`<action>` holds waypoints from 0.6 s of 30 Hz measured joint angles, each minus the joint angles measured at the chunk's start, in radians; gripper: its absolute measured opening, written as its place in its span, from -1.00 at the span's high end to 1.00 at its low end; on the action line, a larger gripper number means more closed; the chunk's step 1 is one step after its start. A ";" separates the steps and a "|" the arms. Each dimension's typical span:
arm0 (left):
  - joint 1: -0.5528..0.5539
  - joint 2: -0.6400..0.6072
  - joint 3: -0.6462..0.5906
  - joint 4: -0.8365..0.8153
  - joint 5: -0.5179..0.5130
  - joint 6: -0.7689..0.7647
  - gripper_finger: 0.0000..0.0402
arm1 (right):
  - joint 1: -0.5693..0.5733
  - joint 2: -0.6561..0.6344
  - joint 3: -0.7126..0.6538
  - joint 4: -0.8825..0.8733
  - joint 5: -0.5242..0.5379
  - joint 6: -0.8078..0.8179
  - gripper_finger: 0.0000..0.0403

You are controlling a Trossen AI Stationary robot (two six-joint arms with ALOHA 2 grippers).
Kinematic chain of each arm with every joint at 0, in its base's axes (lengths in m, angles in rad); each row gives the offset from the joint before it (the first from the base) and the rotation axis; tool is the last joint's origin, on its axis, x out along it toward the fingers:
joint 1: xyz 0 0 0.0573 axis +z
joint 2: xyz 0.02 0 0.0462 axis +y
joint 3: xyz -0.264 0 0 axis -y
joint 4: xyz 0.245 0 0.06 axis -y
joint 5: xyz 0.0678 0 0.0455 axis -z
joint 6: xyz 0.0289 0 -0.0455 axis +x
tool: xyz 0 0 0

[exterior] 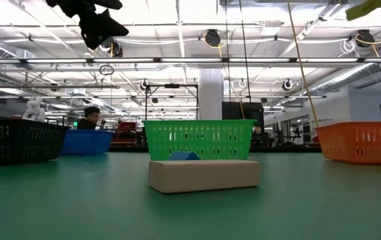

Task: Sort & place blocks by color
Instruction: Put the right brown block into the orange basket

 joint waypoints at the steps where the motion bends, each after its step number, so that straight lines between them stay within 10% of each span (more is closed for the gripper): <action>1: 0.000 0.000 0.000 -0.001 0.000 0.000 -0.13 | 0.001 -0.002 0.000 -0.003 0.016 0.002 0.16; 18: 0.000 0.000 0.000 -0.001 0.000 0.045 -0.13 | -0.011 -0.223 -0.007 0.118 0.059 -0.119 0.46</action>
